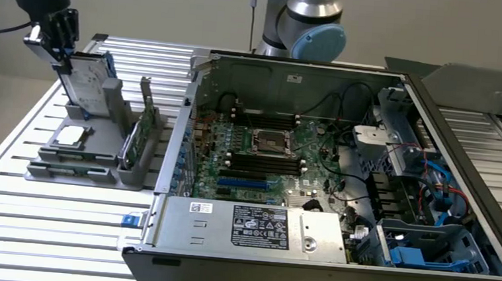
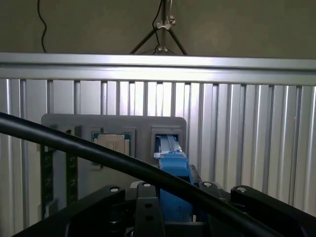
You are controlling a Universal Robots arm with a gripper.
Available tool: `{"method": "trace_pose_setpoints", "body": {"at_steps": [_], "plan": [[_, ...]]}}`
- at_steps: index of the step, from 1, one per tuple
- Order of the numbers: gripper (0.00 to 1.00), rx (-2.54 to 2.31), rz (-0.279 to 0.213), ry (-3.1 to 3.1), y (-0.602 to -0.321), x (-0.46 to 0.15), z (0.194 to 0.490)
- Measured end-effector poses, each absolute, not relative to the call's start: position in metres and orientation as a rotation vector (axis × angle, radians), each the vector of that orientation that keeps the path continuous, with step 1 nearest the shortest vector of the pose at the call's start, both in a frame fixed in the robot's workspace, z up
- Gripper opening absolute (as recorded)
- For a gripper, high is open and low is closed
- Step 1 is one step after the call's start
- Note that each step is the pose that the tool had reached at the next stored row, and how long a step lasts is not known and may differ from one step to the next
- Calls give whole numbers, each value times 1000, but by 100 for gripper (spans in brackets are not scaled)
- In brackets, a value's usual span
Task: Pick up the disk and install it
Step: 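Pick up the disk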
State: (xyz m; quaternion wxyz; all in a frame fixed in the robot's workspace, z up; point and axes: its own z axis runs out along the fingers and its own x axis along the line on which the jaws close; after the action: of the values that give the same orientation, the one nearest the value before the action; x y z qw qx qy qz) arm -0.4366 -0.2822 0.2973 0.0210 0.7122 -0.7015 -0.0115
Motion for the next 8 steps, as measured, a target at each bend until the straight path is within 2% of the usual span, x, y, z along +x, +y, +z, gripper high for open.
{"method": "trace_pose_setpoints", "body": {"at_steps": [8], "plan": [[33, 2207, -33, -2174, -282, -437, 328]]}}
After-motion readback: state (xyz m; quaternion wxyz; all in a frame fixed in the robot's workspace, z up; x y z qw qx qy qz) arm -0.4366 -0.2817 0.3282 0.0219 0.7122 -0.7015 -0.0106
